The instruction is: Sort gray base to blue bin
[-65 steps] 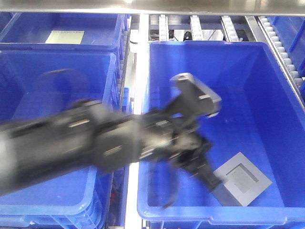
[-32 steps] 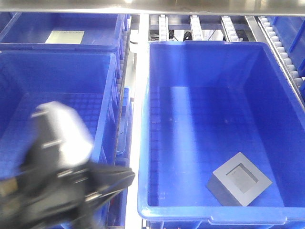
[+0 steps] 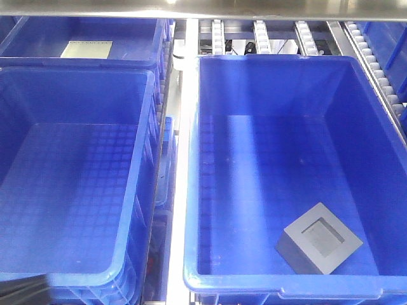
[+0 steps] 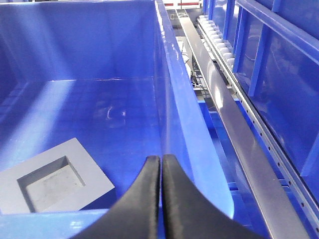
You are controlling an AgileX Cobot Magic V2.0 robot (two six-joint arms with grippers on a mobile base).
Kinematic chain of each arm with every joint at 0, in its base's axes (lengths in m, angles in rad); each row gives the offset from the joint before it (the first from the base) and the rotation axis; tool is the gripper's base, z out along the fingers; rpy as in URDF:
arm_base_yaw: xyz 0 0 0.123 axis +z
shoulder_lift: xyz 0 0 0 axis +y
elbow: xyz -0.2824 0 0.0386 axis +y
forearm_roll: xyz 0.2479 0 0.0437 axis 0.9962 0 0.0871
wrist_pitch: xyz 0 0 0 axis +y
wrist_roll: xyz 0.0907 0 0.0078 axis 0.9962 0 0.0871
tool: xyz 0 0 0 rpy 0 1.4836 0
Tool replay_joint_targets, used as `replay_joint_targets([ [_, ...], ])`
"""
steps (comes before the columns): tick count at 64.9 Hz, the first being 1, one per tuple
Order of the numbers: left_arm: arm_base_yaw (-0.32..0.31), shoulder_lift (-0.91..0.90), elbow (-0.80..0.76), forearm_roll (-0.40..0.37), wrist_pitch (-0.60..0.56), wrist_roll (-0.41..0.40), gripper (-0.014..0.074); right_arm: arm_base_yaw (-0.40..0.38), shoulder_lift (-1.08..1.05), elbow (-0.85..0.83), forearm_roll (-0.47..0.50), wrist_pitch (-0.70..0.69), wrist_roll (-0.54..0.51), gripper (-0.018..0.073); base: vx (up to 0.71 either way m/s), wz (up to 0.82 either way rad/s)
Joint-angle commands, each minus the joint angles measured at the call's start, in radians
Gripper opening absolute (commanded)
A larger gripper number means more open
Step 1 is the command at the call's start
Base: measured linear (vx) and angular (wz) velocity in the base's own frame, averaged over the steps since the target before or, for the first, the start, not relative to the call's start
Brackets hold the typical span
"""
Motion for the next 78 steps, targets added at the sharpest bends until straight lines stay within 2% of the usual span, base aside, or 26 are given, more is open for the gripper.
replay_joint_targets([
  [1,-0.005,-0.061,-0.021,-0.012,-0.038,-0.012,-0.0008,0.000,-0.002,0.002,-0.005,-0.074,-0.003,-0.0005,0.00,0.00],
  [9,-0.005,-0.108,-0.021,-0.012,-0.007,-0.012,-0.0008,0.000,-0.002,0.002,-0.005,-0.074,-0.003,-0.0005,0.00,0.00],
  [47,-0.005,-0.103,-0.013,-0.012,-0.020,-0.012,-0.0008,0.000,-0.002,0.002,-0.005,-0.074,-0.003,-0.0005,0.00,0.00],
  [62,-0.005,-0.105,-0.013,0.109,-0.055,-0.014,-0.0008,0.000,-0.002,0.002,-0.005,-0.074,-0.003,-0.0005,0.00,0.00],
  [67,-0.005,-0.105,-0.013,0.151,-0.063,-0.049,-0.0008,0.000,-0.002,0.002,-0.005,-0.074,-0.003,-0.0005,0.00,0.00],
  [72,-0.005,-0.105,-0.013,0.206,-0.068,-0.119,-0.0008,0.000,-0.002,0.002,-0.005,-0.074,-0.003,-0.0005,0.00,0.00],
  [78,-0.005,-0.105,-0.013,0.223,-0.068,-0.142,-0.0008,0.000,-0.002,0.002,-0.005,-0.074,-0.003,-0.0005,0.00,0.00],
])
